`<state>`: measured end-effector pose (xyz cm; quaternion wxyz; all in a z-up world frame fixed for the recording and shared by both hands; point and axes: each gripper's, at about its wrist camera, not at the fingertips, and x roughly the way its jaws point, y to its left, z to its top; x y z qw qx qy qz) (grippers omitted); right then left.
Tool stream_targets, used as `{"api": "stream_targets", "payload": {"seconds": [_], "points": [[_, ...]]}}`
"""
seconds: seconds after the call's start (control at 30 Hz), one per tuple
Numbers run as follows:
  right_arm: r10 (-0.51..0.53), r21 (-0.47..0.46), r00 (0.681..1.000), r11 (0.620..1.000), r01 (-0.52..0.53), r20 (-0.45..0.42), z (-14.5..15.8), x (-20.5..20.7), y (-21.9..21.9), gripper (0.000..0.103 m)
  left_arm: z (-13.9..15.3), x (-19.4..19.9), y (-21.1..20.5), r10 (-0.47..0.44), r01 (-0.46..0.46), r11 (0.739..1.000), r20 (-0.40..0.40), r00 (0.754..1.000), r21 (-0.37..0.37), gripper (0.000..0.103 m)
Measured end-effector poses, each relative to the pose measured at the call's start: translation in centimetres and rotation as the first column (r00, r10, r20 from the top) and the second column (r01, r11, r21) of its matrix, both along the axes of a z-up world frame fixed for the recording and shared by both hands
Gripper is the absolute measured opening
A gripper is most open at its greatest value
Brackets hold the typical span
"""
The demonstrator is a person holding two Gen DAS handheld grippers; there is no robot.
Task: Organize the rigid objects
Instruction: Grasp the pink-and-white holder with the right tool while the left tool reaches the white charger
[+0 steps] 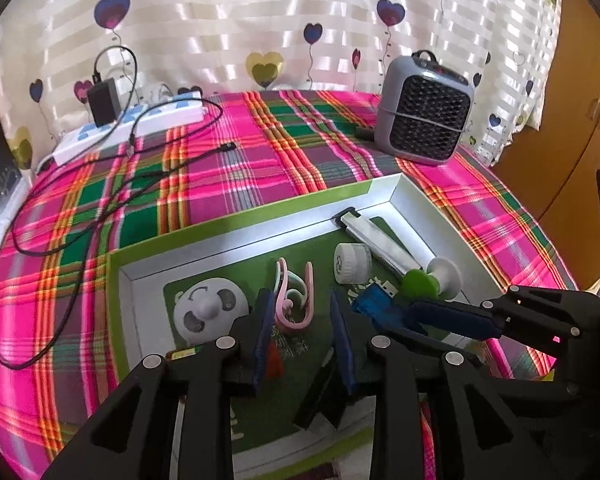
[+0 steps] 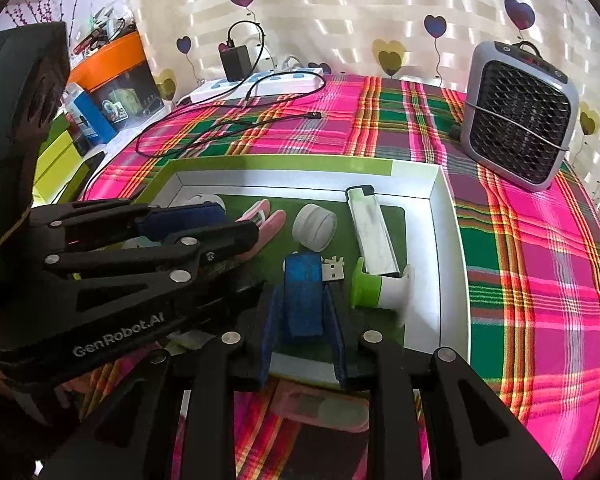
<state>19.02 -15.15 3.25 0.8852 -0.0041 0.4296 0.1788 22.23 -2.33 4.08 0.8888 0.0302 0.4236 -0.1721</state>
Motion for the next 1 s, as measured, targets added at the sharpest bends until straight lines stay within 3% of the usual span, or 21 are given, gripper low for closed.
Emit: {"api": "stream_targets", "payload": {"seconds": [0.5,1.0], "points": [[-0.054,0.038,0.997,0.998,0.053,0.046,1.4,-3.1,-1.0,0.025,2.1,-5.0,0.3,0.034,-0.034,0.999,0.089,0.995,-0.001,0.030],[-0.085,0.047,0.993,0.996,0.082,0.080,1.5,-6.1,-1.9,0.025,2.1,-8.8,0.1,0.042,-0.042,0.999,0.114,0.993,-0.005,0.030]]}}
